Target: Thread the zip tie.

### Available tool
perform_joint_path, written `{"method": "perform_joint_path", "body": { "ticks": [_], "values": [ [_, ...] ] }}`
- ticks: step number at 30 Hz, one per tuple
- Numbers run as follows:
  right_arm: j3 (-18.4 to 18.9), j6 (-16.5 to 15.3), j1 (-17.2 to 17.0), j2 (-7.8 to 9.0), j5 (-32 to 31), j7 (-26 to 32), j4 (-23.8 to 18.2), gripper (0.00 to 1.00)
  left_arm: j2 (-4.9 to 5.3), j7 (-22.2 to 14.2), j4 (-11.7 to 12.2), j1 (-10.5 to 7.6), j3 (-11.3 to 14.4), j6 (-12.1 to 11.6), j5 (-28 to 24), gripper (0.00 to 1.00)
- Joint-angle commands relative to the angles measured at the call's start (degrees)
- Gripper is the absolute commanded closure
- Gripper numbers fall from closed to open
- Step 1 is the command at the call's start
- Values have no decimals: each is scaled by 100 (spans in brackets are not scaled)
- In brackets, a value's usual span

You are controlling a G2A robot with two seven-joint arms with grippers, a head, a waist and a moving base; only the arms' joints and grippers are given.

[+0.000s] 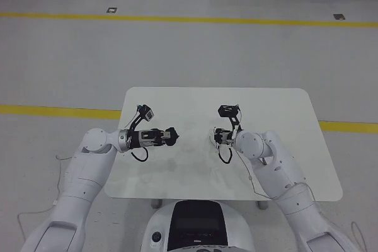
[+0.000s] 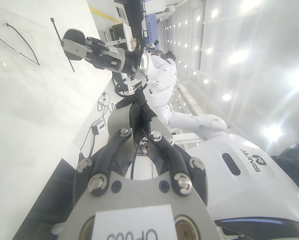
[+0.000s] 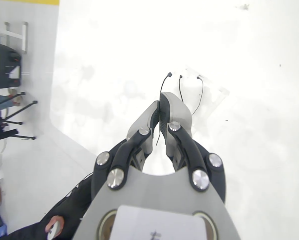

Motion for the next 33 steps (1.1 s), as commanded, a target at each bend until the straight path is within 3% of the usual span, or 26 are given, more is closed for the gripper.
{"method": "perform_joint_path", "body": {
  "ticks": [1,10,16,21,28,33],
  "values": [
    [-1,19,7,-1,-13,1,5,100,0,0,0,0,0,0,0,100],
    [18,11,-46,-5,88,-125,21,100,0,0,0,0,0,0,0,100],
    [89,-189,-499,-20,475,-1288,-387,100,0,0,0,0,0,0,0,100],
    [-25,-392,-984,-39,394,-2554,-745,100,0,0,0,0,0,0,0,100],
    [-181,-688,-1410,-72,256,-4027,-887,100,0,0,0,0,0,0,0,100],
    [-190,-698,-1423,-73,245,-4068,-883,100,0,0,0,0,0,0,0,100]
  ]
}}
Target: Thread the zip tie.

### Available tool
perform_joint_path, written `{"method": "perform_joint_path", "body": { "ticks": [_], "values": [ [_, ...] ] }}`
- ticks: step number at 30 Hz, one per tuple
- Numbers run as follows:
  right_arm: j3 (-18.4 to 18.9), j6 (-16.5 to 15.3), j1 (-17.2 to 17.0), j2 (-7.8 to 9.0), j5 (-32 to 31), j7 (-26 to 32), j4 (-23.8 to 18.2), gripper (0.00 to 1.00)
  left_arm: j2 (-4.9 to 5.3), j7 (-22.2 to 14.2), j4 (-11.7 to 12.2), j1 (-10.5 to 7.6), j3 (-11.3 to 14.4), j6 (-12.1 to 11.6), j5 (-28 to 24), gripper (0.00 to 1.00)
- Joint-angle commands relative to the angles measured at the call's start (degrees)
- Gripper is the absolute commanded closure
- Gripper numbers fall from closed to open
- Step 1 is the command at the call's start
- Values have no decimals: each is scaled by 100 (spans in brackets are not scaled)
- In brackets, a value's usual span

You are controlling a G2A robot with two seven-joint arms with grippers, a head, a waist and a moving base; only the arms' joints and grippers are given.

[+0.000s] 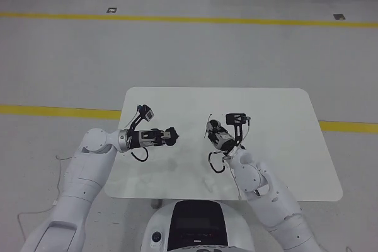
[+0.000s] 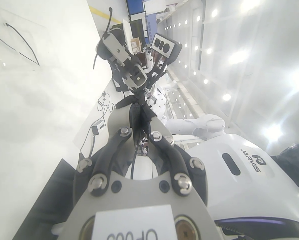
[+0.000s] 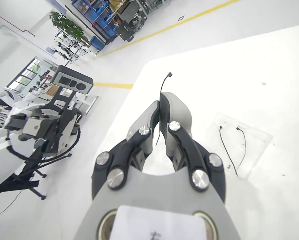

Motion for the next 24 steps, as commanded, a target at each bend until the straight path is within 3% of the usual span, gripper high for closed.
{"method": "perform_joint_path", "body": {
  "ticks": [1,6,9,15,24],
  "values": [
    [1,2,1,0,2,7,0,100,0,0,0,0,0,0,0,100],
    [6,2,-2,-1,13,-24,-13,100,0,0,0,0,0,0,0,100],
    [33,-86,-199,-15,69,-711,-204,100,0,0,0,0,0,0,0,100],
    [-165,-341,-578,-39,-454,-2090,-319,100,0,0,0,0,0,0,0,100],
    [-592,-399,-671,-90,-1471,-3290,-202,100,0,0,0,0,0,0,0,100]
  ]
}}
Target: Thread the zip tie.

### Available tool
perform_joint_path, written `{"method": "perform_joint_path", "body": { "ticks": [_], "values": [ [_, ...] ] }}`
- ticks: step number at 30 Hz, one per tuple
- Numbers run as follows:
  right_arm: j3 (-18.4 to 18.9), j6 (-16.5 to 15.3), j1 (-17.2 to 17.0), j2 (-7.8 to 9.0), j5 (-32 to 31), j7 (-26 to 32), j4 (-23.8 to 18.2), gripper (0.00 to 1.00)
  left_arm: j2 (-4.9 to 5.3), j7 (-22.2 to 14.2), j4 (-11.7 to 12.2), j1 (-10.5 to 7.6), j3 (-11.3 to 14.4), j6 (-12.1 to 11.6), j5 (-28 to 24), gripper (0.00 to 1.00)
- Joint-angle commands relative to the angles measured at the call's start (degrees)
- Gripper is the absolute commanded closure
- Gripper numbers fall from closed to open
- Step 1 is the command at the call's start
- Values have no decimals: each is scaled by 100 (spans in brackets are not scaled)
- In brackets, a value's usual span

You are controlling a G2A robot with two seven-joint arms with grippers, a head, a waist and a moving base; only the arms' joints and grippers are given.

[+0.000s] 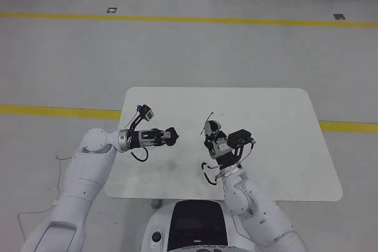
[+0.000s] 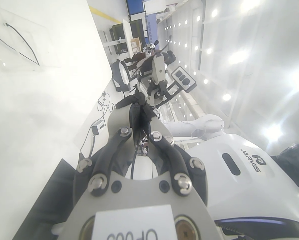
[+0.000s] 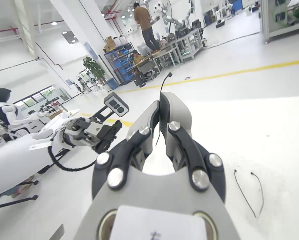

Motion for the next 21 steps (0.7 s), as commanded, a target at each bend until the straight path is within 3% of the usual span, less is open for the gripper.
{"method": "perform_joint_path", "body": {
  "ticks": [1,5,21],
  "values": [
    [-53,49,18,-8,-197,-143,29,100,0,0,0,0,0,0,0,100],
    [-158,-95,55,-25,-263,-194,136,100,0,0,0,0,0,0,0,100],
    [-146,-79,66,-27,-243,-167,171,100,0,0,0,0,0,0,0,100]
  ]
}}
